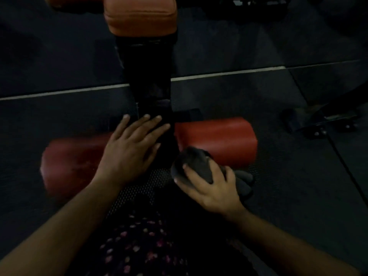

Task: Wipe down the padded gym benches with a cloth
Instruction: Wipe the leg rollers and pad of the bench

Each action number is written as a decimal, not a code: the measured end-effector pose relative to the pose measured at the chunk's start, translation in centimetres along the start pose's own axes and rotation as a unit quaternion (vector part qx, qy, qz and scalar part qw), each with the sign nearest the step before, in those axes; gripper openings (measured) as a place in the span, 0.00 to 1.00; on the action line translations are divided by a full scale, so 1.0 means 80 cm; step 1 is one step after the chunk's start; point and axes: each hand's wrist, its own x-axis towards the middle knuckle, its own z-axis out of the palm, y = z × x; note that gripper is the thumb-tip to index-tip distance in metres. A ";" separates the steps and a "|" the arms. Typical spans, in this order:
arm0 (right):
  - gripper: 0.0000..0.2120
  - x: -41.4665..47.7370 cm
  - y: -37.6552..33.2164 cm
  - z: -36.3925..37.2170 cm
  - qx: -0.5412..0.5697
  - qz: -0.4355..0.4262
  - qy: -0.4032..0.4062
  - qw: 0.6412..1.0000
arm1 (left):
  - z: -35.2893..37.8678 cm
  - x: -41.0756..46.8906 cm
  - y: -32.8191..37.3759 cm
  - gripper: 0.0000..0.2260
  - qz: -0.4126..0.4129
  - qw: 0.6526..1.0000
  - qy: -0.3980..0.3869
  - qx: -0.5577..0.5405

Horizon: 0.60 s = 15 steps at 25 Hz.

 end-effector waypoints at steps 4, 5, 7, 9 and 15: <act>0.17 0.075 0.004 -0.019 0.015 0.009 -0.063 0.998 | -0.027 -0.100 -0.049 0.22 -0.313 0.929 0.196 -0.028; 0.17 0.095 0.001 -0.021 0.021 0.068 -0.074 0.995 | -0.022 -0.123 -0.059 0.22 -0.373 0.903 0.211 -0.028; 0.17 0.139 -0.005 -0.022 0.038 0.173 -0.099 0.979 | -0.003 -0.156 -0.072 0.24 -0.454 0.870 0.186 -0.037; 0.24 0.177 -0.001 -0.020 0.101 0.233 -0.132 0.958 | 0.020 -0.170 -0.075 0.26 -0.455 0.869 0.177 -0.084; 0.33 0.261 -0.016 -0.001 0.240 0.122 -0.245 0.931 | 0.056 -0.169 -0.090 0.26 -0.373 0.860 0.316 -0.145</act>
